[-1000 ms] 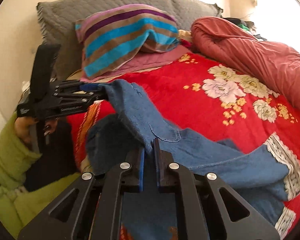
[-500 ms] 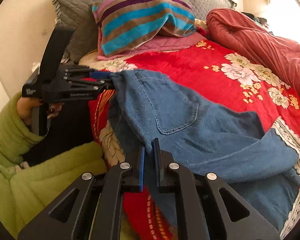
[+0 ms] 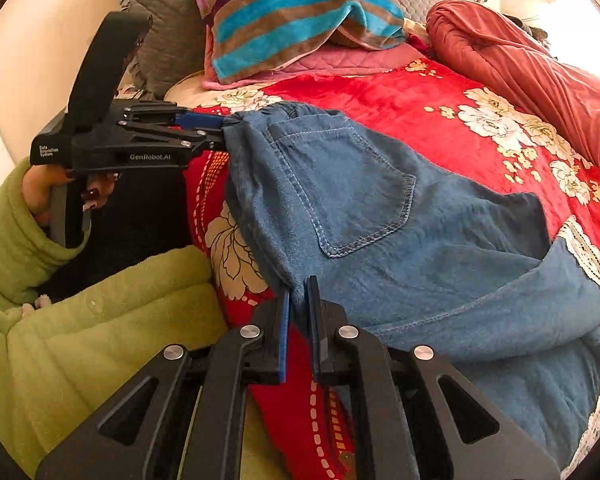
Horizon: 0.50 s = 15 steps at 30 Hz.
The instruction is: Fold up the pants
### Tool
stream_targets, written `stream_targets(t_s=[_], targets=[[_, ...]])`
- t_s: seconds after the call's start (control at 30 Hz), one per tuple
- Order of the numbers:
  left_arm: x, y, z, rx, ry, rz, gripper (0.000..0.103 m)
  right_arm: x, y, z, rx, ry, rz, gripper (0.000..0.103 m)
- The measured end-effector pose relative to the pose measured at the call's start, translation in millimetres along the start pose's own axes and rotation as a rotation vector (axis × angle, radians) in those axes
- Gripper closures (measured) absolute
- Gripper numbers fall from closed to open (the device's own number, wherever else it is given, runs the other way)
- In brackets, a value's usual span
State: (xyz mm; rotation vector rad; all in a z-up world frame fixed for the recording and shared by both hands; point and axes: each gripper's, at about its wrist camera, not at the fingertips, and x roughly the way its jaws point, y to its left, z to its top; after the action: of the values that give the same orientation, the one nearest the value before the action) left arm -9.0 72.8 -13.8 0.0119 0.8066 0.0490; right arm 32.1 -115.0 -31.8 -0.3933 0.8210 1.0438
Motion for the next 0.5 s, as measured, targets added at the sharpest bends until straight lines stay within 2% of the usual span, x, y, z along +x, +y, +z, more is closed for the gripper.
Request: stream_targets(t_s=[0.1, 0.2, 0.37, 0.5], targets=[[4.8, 8.2, -3.2, -0.043, 0.042, -0.043, 0.067, 6.1, -2.4, -3.4, 0.018, 0.017, 0.01, 0.096], [-2.5, 14.6, -8.0, -0.07, 0.046, -0.048, 0.061, 5.1, -3.4, -3.9, 0.024, 0.01, 0.022, 0.096], [-30.6, 23.0, -11.4, -0.137, 0.016, -0.025, 0.065, 6.5, -4.7, -5.0, 0.026, 0.007, 0.035, 0.096], [-50.4, 20.7, -0.6, -0.18, -0.043, -0.057, 0.07, 7.1, -5.5, -5.5, 0.028, 0.005, 0.042, 0.095]])
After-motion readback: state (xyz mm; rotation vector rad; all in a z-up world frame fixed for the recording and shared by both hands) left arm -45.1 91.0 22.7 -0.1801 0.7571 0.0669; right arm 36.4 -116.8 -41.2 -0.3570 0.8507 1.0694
